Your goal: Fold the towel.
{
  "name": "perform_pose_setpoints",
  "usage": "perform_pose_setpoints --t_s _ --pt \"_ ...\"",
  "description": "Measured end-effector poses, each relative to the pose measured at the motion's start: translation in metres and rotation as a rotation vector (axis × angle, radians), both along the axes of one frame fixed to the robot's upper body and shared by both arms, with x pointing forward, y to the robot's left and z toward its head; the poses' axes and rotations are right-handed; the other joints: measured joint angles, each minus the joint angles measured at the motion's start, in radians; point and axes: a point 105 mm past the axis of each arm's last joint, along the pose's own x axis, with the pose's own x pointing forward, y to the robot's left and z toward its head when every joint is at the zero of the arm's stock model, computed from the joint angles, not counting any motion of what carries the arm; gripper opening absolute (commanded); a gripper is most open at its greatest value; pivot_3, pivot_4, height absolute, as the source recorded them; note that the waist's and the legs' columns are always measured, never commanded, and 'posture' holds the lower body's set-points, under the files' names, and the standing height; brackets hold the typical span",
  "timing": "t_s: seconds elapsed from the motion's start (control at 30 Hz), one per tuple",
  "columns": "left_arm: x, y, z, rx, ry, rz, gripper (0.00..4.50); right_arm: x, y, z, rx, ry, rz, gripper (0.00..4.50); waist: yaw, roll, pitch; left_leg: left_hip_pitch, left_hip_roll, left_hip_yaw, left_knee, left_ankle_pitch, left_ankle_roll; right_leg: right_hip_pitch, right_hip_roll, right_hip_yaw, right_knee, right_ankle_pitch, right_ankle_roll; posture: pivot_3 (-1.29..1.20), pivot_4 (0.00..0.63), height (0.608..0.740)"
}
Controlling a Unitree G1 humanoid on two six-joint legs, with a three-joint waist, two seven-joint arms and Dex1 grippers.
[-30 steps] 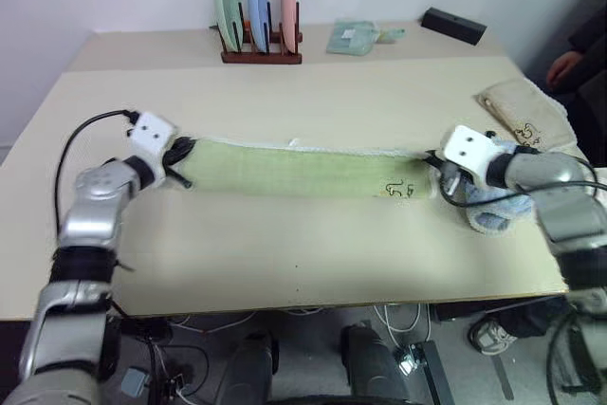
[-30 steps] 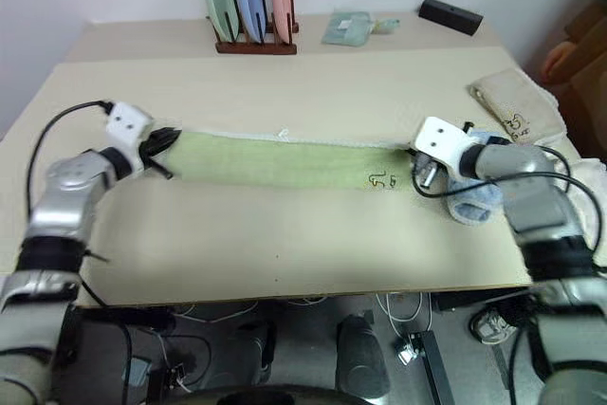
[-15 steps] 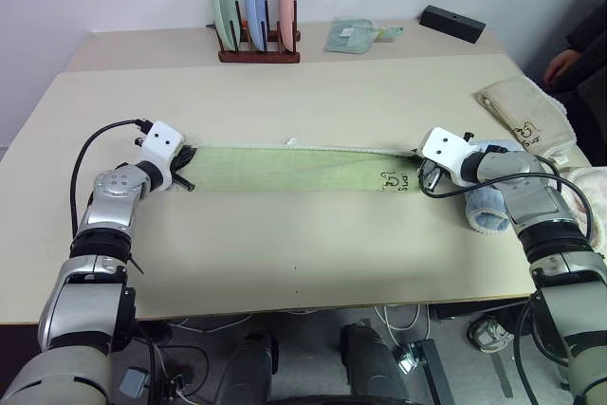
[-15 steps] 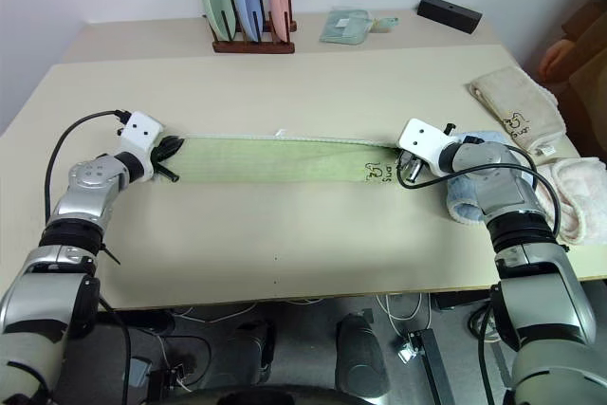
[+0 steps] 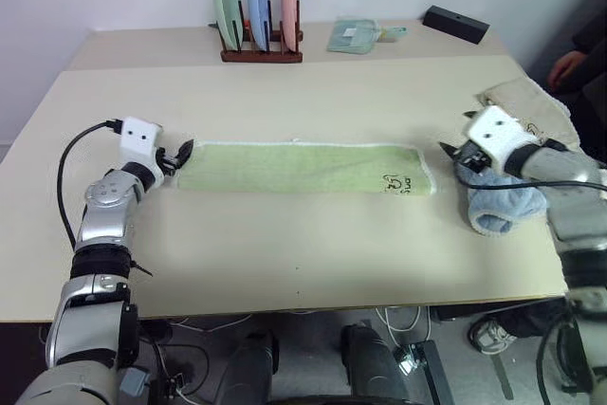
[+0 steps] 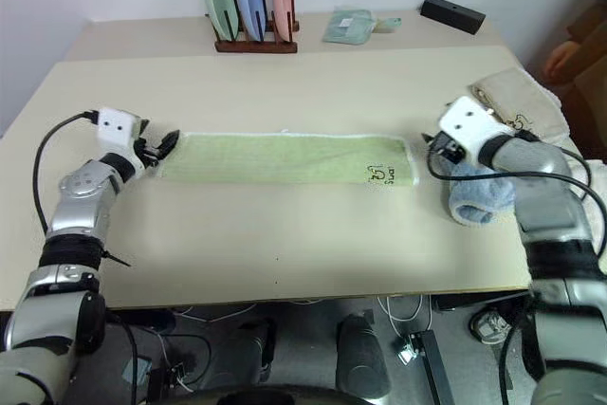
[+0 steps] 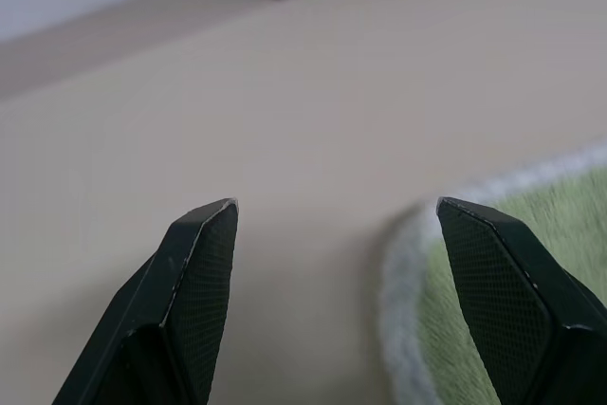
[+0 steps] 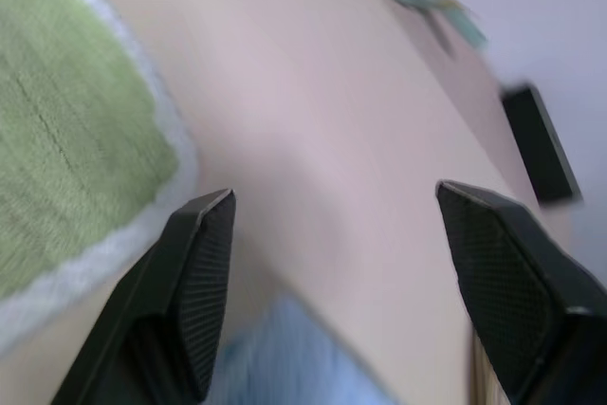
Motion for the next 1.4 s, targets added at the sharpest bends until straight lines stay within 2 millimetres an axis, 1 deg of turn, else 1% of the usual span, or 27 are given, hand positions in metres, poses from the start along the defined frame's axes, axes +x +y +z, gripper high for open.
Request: perform_pose_setpoints --t_s 0.03,0.07,0.1,0.17,0.2,0.3,0.37,0.43,0.5,0.57,0.67,0.77,0.8,0.87,0.93,0.97,1.1,1.2,1.27,1.3,1.33,1.4 --pt "-0.003 -0.002 0.006 -0.002 -0.025 -0.006 3.45 -0.009 0.000 0.001 0.082 0.020 -0.013 4.30 0.000 0.000 0.000 0.000 0.000 0.000 0.000 0.000 0.000 0.000 0.000 0.000 0.000 0.000 0.000 0.00 0.150 0.740" --pt "-0.007 -0.006 0.012 0.005 -0.049 -0.021 3.45 -0.022 0.005 0.001 0.217 0.044 -0.013 4.43 0.001 0.000 0.000 0.001 0.000 -0.001 0.000 0.000 0.000 0.001 0.000 0.000 0.000 0.000 0.000 0.00 0.150 0.740" --pt "-0.012 -0.012 0.016 0.010 -0.068 -0.048 3.45 -0.036 0.015 -0.001 0.349 0.076 0.006 4.43 0.001 0.000 -0.001 0.001 0.001 -0.001 -0.001 0.000 0.000 0.002 0.000 0.000 0.000 0.000 0.000 0.00 0.150 0.740" --pt "-0.018 -0.028 0.020 0.004 -0.076 -0.118 3.45 -0.055 0.036 -0.015 0.523 0.178 0.041 4.43 0.001 0.000 -0.001 0.002 0.000 -0.001 0.000 0.000 0.000 0.003 0.000 0.000 0.000 0.000 0.000 0.00 0.150 0.740" --pt "-0.025 -0.045 0.020 0.005 -0.069 -0.197 3.45 -0.066 0.049 -0.026 0.650 0.235 0.041 4.43 0.002 -0.001 -0.001 0.002 0.000 -0.001 0.000 0.000 0.000 0.004 0.000 0.000 0.000 0.000 0.000 0.00 0.150 0.740" --pt "-0.044 -0.097 0.011 0.022 -0.018 -0.444 3.45 -0.082 0.072 -0.054 0.886 0.385 -0.007 4.43 0.004 0.000 -0.001 0.002 0.000 -0.001 0.001 0.000 0.000 0.004 0.000 0.000 0.000 0.000 -0.001 0.00 0.150 0.740" --pt "-0.064 -0.131 0.003 0.039 0.030 -0.624 3.45 -0.088 0.082 -0.068 1.008 0.450 -0.079 4.43 0.004 0.000 -0.001 0.002 0.000 -0.001 0.000 0.000 0.000 0.003 0.000 0.000 0.000 0.000 -0.001 0.00 0.150 0.740" --pt "-0.086 -0.163 -0.002 0.059 0.066 -0.800 3.45 -0.088 0.087 -0.083 1.131 0.490 -0.195 4.43 0.000 0.000 -0.001 0.002 0.000 -0.001 0.000 0.000 0.000 0.003 0.000 0.000 0.000 0.000 -0.001 0.00 0.150 0.740" --pt "-0.100 -0.181 -0.002 0.070 0.079 -0.906 3.45 -0.083 0.090 -0.086 1.205 0.494 -0.268 4.43 -0.002 0.002 -0.002 0.002 0.000 0.000 0.000 0.000 0.000 0.002 0.000 0.001 0.000 0.000 -0.001 0.00 0.150 0.740" --pt "-0.112 -0.193 -0.003 0.075 0.089 -0.983 3.45 -0.070 0.086 -0.082 1.290 0.455 -0.344 4.43 -0.003 0.003 -0.002 0.002 0.000 0.000 0.000 0.000 0.000 0.002 0.001 0.001 0.000 0.001 -0.002 0.00 0.150 0.740" --pt "-0.116 -0.196 -0.008 0.075 0.118 -1.008 3.45 -0.056 0.077 -0.080 1.377 0.426 -0.435 4.43 0.001 0.004 -0.003 0.002 0.000 -0.001 -0.001 0.000 0.000 0.002 0.001 0.000 0.000 0.000 -0.002 0.00 0.150 0.740" --pt "-0.116 -0.195 -0.009 0.081 0.126 -1.008 3.45 -0.043 0.071 -0.078 1.440 0.409 -0.484 4.43 0.000 0.004 -0.003 0.002 0.000 0.000 0.000 0.000 0.000 0.003 0.001 0.000 0.000 0.000 -0.002 0.00 0.150 0.740" --pt "-0.116 -0.195 -0.010 0.082 0.127 -1.006 3.45 -0.038 0.069 -0.077 1.460 0.406 -0.497 4.20 0.000 0.004 -0.003 0.002 0.000 0.000 0.000 0.000 0.000 0.003 0.001 0.000 0.000 0.000 -0.002 0.00 0.150 0.740" --pt "-0.116 -0.195 -0.011 0.085 0.129 -1.000 3.45 -0.031 0.065 -0.077 1.489 0.399 -0.526 3.65 -0.001 0.004 -0.003 0.003 0.000 0.000 0.000 0.000 0.000 0.003 0.001 0.000 0.000 0.000 -0.002 0.00 0.150 0.740" --pt "-0.116 -0.193 -0.013 0.087 0.134 -0.986 3.45 -0.025 0.061 -0.080 1.502 0.402 -0.556 2.69 -0.002 0.004 -0.003 0.003 0.000 0.000 0.000 0.000 0.000 0.003 0.001 0.000 0.000 0.000 -0.002 0.00 0.150 0.740" --pt "-0.116 -0.192 -0.014 0.086 0.138 -0.978 3.45 -0.024 0.059 -0.081 1.506 0.403 -0.569 2.11 -0.002 0.004 -0.003 0.003 0.000 0.000 -0.001 0.000 0.000 0.003 0.001 0.000 0.000 0.000 -0.002 0.00 0.150 0.740" --pt "-0.116 -0.188 -0.022 0.076 0.157 -0.939 3.45 -0.021 0.054 -0.085 1.507 0.402 -0.603 0.10 -0.002 0.005 -0.003 0.002 0.000 0.000 -0.001 0.000 0.000 0.002 0.001 0.000 0.000 0.000 -0.002 0.00 0.150 0.740" --pt "-0.117 -0.186 -0.022 0.073 0.150 -0.917 3.45 -0.020 0.050 -0.081 1.484 0.384 -0.607 0.04 -0.001 0.005 -0.003 0.002 0.000 0.000 -0.001 0.000 0.000 0.002 0.001 0.000 0.000 0.000 -0.001 0.00 0.150 0.740" --pt "-0.118 -0.185 -0.025 0.076 0.156 -0.899 3.45 -0.021 0.040 -0.076 1.434 0.359 -0.614 0.04 0.000 0.006 -0.003 0.002 0.000 0.000 -0.001 0.000 0.000 0.002 0.001 0.000 0.000 0.000 -0.001 0.00 0.150 0.740" --pt "-0.117 -0.184 -0.026 0.079 0.158 -0.887 3.45 -0.023 0.033 -0.071 1.390 0.338 -0.611 0.04 0.001 0.006 -0.002 0.002 0.000 0.000 -0.001 0.000 0.000 0.002 0.001 0.000 -0.001 0.000 -0.001 0.00 0.150 0.740" --pt "-0.117 -0.182 -0.027 0.080 0.160 -0.876 3.45 -0.025 0.023 -0.061 1.347 0.296 -0.607 0.04 0.002 0.006 -0.002 0.002 0.000 0.000 -0.001 0.000 0.000 0.002 0.001 0.000 -0.001 0.000 -0.001 0.00 0.150 0.740" --pt "-0.116 -0.181 -0.027 0.085 0.155 -0.867 3.45 -0.029 0.010 -0.044 1.278 0.230 -0.585 0.04 0.001 0.006 -0.002 0.002 0.000 0.000 -0.001 0.000 0.001 0.002 0.001 0.000 -0.001 0.000 -0.001 0.00 0.150 0.740"
